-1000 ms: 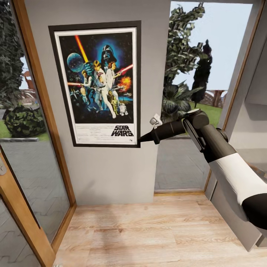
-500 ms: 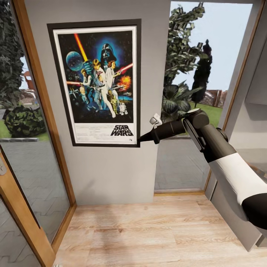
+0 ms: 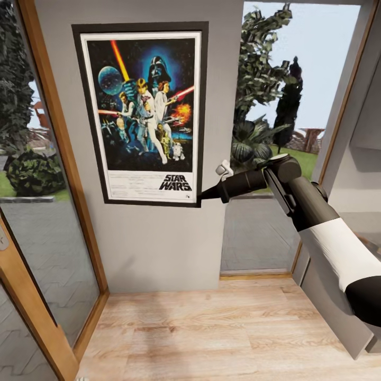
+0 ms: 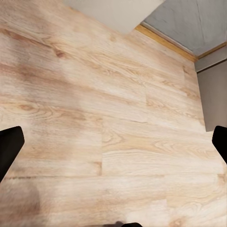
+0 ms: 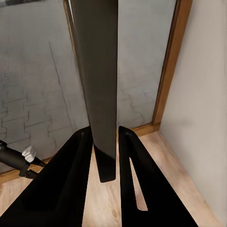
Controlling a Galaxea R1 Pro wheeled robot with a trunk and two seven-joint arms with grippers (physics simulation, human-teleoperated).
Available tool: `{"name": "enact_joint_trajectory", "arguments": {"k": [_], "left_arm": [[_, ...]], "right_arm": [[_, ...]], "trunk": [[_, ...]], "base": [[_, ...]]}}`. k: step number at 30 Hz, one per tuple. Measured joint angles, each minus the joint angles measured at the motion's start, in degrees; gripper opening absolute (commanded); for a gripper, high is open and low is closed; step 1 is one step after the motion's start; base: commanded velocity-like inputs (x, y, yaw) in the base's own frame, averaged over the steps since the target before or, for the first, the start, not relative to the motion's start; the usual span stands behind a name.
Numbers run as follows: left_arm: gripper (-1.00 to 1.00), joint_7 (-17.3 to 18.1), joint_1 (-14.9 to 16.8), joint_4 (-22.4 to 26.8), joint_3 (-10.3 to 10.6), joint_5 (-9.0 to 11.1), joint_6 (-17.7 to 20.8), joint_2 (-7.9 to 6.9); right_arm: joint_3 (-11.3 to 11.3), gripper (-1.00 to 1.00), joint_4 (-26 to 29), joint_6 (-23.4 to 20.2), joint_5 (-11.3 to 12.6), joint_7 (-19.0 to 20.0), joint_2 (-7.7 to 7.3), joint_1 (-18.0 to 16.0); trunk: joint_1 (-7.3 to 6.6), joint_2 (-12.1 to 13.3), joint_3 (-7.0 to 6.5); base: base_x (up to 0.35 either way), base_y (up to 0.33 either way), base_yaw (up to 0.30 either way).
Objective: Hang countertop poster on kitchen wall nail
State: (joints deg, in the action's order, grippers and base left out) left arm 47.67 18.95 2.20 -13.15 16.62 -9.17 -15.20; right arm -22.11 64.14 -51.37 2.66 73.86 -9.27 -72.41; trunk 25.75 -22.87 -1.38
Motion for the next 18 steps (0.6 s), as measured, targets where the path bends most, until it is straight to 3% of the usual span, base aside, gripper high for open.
{"name": "enact_joint_trajectory", "arguments": {"k": [18], "left_arm": [[1.00, 0.00, 0.00, 0.00, 0.00, 0.00, 0.00, 0.00]], "right_arm": [[-0.01, -1.00, -0.51, -0.35, 0.00, -0.09, 0.13, 0.02]], "trunk": [[0.01, 0.00, 0.00]], "base": [[0.017, 0.000, 0.000]]}}
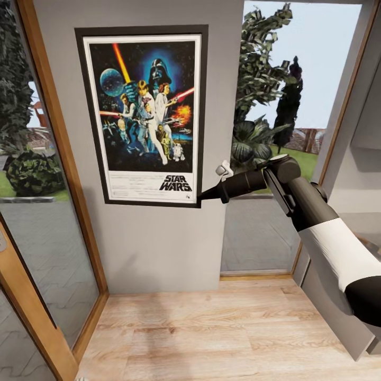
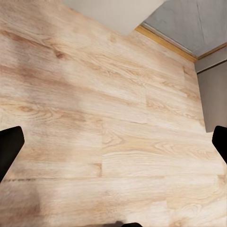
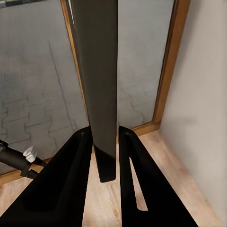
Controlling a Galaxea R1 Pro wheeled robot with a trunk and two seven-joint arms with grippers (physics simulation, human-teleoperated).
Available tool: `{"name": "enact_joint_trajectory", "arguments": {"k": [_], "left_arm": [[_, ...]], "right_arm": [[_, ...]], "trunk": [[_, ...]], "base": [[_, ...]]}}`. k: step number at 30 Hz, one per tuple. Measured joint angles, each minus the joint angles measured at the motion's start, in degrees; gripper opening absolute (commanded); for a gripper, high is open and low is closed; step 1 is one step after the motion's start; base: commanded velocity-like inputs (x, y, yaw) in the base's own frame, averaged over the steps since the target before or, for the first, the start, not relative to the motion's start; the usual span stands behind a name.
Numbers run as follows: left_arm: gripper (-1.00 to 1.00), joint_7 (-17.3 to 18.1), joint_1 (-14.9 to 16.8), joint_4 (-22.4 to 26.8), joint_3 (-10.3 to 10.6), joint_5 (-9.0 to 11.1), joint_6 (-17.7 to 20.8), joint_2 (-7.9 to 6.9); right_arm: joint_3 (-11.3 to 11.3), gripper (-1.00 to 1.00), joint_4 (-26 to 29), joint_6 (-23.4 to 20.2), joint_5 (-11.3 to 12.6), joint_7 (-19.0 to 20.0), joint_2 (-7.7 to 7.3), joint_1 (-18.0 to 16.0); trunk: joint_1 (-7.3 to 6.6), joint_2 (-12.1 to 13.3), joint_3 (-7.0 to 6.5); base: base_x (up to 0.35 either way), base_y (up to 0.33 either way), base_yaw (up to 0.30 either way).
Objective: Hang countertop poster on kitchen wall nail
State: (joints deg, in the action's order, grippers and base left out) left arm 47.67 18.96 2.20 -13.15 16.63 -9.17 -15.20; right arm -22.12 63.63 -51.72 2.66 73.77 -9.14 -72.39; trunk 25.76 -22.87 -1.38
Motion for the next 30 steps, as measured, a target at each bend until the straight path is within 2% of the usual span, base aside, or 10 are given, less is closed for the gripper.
{"name": "enact_joint_trajectory", "arguments": {"k": [12, 30], "left_arm": [[1.00, 0.03, 0.00, 0.00, 0.00, 0.00, 0.00, 0.00], [1.00, 0.01, 0.00, 0.00, 0.00, 0.00, 0.00, 0.00]], "right_arm": [[-0.01, -1.00, -0.09, -0.01, 0.02, 0.02, 0.05, -0.01], [-0.01, -1.00, 0.00, -0.01, 0.06, 0.00, 0.03, -0.01]], "trunk": [[-0.02, -0.01, 0.00], [-0.03, -0.01, 0.00]], "base": [[0.048, 0.000, 0.000], [0.315, 0.000, 0.000]]}}
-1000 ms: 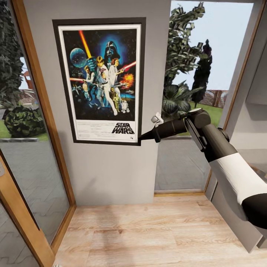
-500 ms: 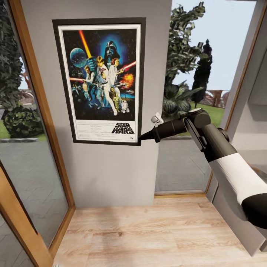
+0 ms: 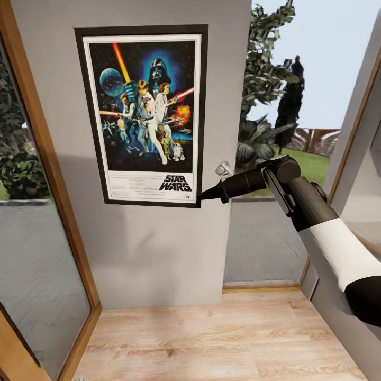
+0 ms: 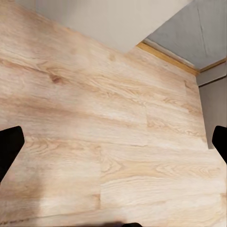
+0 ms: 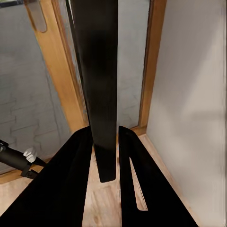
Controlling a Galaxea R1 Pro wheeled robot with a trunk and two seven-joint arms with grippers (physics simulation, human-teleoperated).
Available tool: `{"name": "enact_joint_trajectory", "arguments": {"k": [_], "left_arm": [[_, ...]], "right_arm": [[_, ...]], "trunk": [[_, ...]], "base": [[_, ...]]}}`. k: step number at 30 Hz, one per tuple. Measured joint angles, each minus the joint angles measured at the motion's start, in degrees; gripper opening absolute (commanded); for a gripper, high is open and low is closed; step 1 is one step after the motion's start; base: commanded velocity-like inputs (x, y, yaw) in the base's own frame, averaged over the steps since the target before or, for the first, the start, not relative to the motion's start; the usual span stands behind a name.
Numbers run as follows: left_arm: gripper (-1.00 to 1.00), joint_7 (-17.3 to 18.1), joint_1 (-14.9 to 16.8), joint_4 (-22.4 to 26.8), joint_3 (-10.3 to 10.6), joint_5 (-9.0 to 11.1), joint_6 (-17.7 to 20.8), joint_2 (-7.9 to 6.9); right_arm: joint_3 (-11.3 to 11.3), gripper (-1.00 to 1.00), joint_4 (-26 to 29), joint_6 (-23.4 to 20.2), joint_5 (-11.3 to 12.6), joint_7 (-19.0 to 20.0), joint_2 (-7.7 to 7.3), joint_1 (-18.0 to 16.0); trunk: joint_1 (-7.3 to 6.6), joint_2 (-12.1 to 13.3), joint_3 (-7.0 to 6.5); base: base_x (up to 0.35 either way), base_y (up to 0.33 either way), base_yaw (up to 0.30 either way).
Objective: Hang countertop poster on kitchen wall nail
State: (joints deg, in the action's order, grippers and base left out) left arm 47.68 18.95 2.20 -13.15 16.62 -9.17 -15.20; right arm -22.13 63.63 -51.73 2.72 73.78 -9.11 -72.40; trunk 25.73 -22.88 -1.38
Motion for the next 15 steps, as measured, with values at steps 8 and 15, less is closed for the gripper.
{"name": "enact_joint_trajectory", "arguments": {"k": [8, 15], "left_arm": [[1.00, -0.01, 0.00, 0.00, 0.00, 0.00, 0.00, 0.00], [1.00, -0.01, 0.00, 0.00, 0.00, 0.00, 0.00, 0.00]], "right_arm": [[0.00, -1.00, 0.00, 0.00, 0.02, 0.00, 0.01, 0.01], [0.00, -1.00, 0.14, 0.00, 0.02, 0.06, 0.01, 0.00]], "trunk": [[0.00, 0.00, 0.00], [0.00, 0.00, 0.00]], "base": [[0.336, 0.000, 0.000], [0.336, 0.000, 0.000]]}}
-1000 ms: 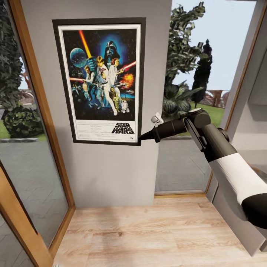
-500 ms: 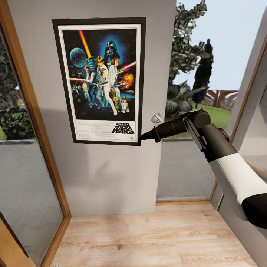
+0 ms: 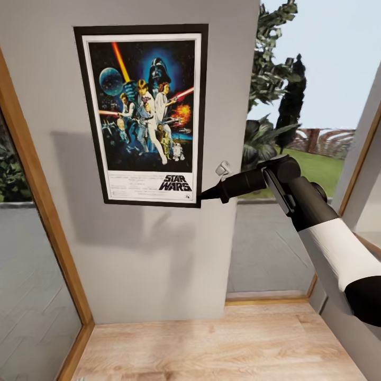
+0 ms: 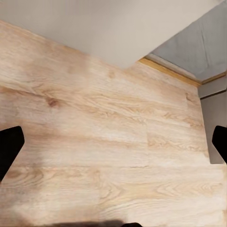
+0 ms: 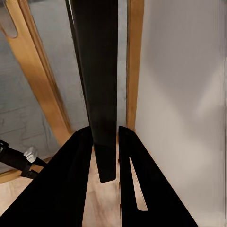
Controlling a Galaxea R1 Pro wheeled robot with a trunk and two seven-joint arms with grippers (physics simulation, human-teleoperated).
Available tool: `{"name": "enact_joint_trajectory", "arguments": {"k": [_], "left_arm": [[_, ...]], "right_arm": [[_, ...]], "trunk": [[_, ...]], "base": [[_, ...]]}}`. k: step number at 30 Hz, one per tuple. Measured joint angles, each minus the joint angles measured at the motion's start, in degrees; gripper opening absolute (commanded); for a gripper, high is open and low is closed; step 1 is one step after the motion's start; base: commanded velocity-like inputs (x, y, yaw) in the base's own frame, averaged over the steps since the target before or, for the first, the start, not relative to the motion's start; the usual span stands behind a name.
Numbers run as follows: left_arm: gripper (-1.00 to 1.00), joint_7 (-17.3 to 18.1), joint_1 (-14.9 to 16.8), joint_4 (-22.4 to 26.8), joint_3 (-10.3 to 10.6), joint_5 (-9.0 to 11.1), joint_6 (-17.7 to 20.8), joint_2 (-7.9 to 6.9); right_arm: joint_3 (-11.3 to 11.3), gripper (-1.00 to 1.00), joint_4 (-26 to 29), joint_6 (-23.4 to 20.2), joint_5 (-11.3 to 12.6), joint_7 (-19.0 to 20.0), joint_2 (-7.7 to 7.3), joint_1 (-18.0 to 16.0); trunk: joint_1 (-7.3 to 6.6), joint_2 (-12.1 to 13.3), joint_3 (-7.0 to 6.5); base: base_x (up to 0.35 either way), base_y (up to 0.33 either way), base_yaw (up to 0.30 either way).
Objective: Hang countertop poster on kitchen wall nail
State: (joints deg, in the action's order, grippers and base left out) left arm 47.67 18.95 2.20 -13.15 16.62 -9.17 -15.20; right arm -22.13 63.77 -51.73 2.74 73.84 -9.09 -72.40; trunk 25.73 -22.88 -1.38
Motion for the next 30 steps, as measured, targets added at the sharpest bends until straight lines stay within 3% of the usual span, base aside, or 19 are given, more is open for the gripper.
{"name": "enact_joint_trajectory", "arguments": {"k": [30], "left_arm": [[1.00, 0.00, 0.00, 0.00, 0.00, 0.00, 0.00, 0.00]], "right_arm": [[0.00, -1.00, 0.13, 0.09, 0.00, 0.00, -0.01, 0.02]], "trunk": [[0.00, 0.00, 0.00]], "base": [[0.335, 0.081, 0.000]]}}
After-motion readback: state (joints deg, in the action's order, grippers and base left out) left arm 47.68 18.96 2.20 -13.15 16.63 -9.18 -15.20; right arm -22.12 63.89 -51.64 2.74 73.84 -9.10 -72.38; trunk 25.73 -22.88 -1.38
